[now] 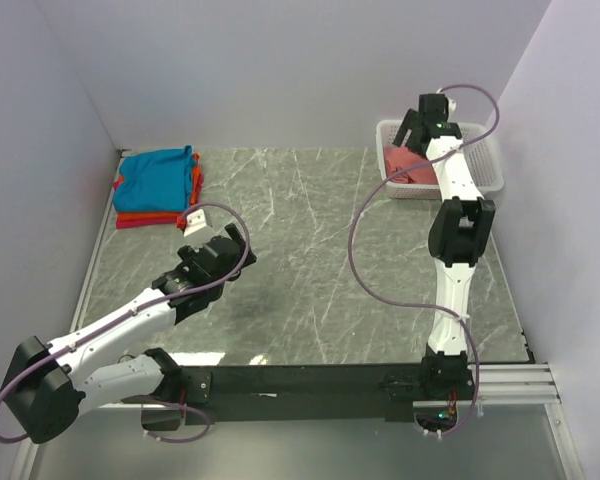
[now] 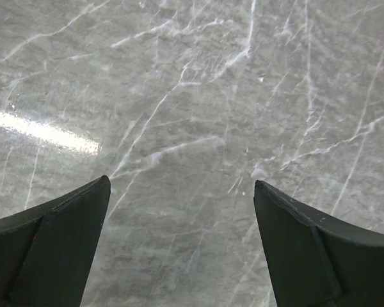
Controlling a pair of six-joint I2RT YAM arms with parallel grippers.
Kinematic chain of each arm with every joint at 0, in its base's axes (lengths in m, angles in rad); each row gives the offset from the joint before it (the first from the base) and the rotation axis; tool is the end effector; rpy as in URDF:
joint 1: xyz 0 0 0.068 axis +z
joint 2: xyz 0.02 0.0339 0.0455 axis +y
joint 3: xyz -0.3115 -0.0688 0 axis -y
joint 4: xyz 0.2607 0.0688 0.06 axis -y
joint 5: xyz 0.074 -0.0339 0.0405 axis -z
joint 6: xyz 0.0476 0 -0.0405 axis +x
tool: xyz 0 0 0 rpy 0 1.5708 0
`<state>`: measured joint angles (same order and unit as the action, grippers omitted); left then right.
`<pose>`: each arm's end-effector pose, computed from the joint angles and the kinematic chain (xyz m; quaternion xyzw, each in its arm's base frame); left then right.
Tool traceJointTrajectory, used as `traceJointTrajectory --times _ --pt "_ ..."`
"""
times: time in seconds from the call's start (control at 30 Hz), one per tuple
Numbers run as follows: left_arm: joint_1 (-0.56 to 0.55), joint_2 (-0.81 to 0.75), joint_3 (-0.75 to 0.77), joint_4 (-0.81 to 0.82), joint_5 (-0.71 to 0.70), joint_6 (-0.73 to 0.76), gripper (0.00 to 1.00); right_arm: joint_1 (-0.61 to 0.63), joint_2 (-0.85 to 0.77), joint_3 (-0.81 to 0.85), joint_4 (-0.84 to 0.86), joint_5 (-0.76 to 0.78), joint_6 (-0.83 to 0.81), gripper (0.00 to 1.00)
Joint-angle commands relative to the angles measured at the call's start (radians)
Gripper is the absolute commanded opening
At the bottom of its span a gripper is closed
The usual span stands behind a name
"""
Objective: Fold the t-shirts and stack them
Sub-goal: Grab the tshirt from the pile
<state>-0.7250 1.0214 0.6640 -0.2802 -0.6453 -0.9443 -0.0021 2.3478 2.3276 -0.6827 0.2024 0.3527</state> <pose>0.1781 -0.1195 0.2775 -0.2345 0.8263 -0.1260 0.4963 0.5923 -0.0108 0.3123 0.2011 0.8810 -0.0173 0.4279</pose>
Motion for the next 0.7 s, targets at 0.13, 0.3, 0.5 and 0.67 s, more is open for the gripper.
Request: traceJointTrajectory --times 0.13,0.3,0.5,0.67 --pt "0.004 0.052 0.048 0.003 0.001 0.012 1.0 -0.079 0.105 -0.015 0.088 -0.112 -0.063 0.98" --pt "0.006 0.081 0.062 -0.004 0.003 0.009 0.99 -0.098 0.211 0.014 0.014 -0.178 -0.05 0.95" --pt "0.004 0.091 0.075 -0.007 0.003 0.01 1.0 -0.099 0.17 -0.079 0.049 -0.251 -0.04 0.64" --pt "0.004 0.086 0.077 -0.011 -0.001 0.007 0.99 -0.101 0.099 -0.053 0.044 -0.258 -0.041 0.0"
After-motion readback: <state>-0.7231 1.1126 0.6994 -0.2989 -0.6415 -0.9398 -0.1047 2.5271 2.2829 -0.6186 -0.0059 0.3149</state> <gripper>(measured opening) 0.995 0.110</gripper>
